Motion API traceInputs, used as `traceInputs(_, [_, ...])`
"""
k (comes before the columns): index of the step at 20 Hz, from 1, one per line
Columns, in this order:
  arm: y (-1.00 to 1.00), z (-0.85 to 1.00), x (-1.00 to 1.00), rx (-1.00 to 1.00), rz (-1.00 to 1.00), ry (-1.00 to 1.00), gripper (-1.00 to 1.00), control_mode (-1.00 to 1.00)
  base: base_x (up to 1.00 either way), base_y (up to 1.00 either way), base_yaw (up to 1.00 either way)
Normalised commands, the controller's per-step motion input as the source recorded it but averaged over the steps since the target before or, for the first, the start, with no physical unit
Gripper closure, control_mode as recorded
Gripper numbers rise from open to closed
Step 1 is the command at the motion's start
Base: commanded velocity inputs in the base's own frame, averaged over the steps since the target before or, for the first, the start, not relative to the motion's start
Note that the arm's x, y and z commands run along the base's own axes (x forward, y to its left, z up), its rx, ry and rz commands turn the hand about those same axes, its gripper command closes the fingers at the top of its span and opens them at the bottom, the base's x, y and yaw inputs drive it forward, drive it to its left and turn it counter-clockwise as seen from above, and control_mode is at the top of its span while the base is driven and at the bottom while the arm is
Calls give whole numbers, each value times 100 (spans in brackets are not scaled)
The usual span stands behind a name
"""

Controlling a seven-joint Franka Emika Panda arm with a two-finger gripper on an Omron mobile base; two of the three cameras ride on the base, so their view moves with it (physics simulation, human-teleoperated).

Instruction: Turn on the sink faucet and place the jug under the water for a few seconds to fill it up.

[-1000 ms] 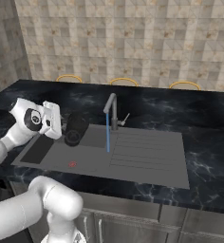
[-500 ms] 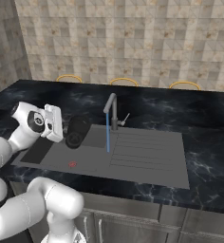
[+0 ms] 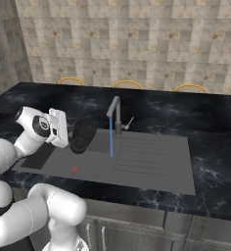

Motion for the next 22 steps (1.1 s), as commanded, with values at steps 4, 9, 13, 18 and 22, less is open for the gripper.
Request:
traceInputs(4, [0,0,16,0,0,-2,100,-100,0,0,0])
traceInputs(9, [-1,0,20,0,0,-1,100,-100,0,0,0])
traceInputs(13, [-1,0,24,-7,0,0,100,-100,0,0,0])
traceInputs(18, [-11,0,15,-1,0,0,100,-100,0,0,0])
traceInputs(22, [-38,0,8,0,-2,0,100,-100,0,0,0])
